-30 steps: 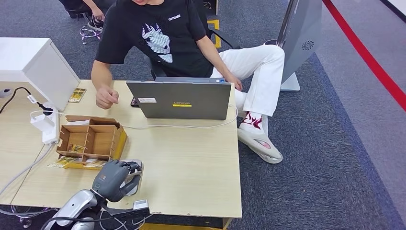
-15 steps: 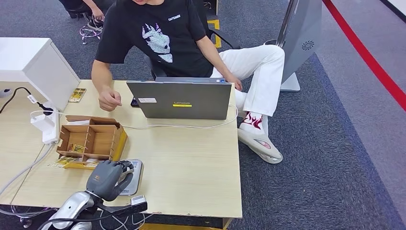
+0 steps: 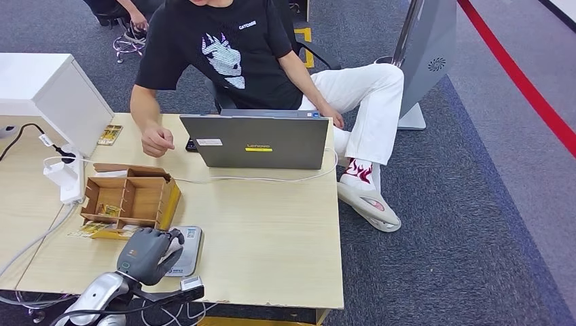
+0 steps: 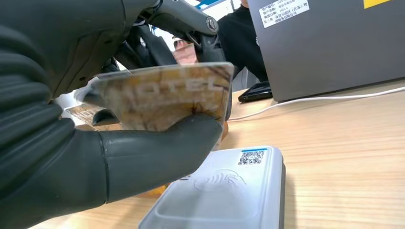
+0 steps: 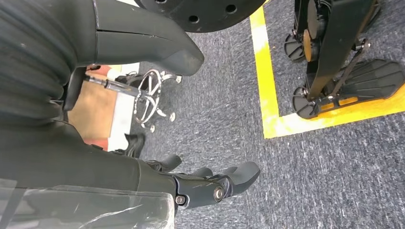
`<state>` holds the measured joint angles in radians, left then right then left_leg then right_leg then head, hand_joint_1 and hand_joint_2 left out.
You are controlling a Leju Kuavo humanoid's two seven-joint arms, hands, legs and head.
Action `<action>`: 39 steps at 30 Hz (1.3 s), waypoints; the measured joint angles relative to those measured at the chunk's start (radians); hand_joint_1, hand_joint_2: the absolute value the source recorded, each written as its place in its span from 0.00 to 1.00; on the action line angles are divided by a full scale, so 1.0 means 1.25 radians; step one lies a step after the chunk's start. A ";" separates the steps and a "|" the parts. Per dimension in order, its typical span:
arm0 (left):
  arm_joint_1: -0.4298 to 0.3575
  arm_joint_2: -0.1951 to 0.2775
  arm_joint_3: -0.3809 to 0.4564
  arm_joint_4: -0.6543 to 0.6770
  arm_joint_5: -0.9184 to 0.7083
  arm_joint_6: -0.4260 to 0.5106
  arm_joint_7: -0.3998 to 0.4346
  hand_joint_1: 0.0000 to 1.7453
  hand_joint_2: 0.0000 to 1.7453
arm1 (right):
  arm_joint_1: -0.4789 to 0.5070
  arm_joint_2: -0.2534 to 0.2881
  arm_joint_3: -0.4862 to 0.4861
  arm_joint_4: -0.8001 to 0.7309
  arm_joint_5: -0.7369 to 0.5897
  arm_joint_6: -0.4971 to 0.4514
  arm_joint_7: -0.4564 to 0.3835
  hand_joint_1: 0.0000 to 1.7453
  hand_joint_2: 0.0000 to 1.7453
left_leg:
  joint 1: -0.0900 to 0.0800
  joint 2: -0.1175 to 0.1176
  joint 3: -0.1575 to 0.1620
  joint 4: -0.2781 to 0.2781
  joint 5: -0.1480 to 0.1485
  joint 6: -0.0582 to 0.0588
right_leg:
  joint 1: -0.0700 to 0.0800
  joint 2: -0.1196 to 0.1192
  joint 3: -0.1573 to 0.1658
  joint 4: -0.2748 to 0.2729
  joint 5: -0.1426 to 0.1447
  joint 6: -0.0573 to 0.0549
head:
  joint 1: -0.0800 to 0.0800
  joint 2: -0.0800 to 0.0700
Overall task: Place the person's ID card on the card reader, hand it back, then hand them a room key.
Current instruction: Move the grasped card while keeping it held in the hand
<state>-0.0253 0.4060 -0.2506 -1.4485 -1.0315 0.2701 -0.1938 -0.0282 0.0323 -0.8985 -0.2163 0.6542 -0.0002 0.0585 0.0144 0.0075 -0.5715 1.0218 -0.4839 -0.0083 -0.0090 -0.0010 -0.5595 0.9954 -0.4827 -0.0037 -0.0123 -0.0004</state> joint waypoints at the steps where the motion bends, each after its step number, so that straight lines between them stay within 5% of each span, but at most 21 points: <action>1: -0.001 0.000 0.000 0.003 0.001 -0.001 -0.002 0.98 1.00 | 0.000 0.001 -0.001 0.000 0.002 0.001 -0.001 0.00 1.00 | 0.000 0.000 0.000 0.000 0.000 0.000 | 0.000 0.000 0.000 0.000 0.000 0.000 | 0.000 0.000; 17: -0.026 0.001 -0.001 0.055 0.006 -0.032 -0.005 0.98 1.00 | 0.000 0.002 -0.011 0.000 0.018 0.002 -0.002 0.00 1.00 | 0.000 0.000 0.000 0.000 0.000 0.000 | 0.000 0.000 0.000 0.000 0.000 0.000 | 0.000 0.000; 39: -0.054 0.000 -0.001 0.055 -0.003 0.035 -0.018 1.00 1.00 | 0.000 0.003 -0.022 0.000 0.041 0.002 -0.007 0.00 1.00 | 0.000 0.000 0.000 0.000 0.000 0.000 | 0.000 0.000 0.000 0.000 0.000 0.000 | 0.000 0.000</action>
<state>-0.0933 0.4065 -0.2514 -1.3792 -1.0350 0.3137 -0.2165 -0.0288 0.0355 -0.9257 -0.2163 0.7052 0.0026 0.0491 0.0144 0.0076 -0.5713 1.0218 -0.4838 -0.0084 -0.0090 -0.0009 -0.5595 0.9954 -0.4827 -0.0037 -0.0122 -0.0002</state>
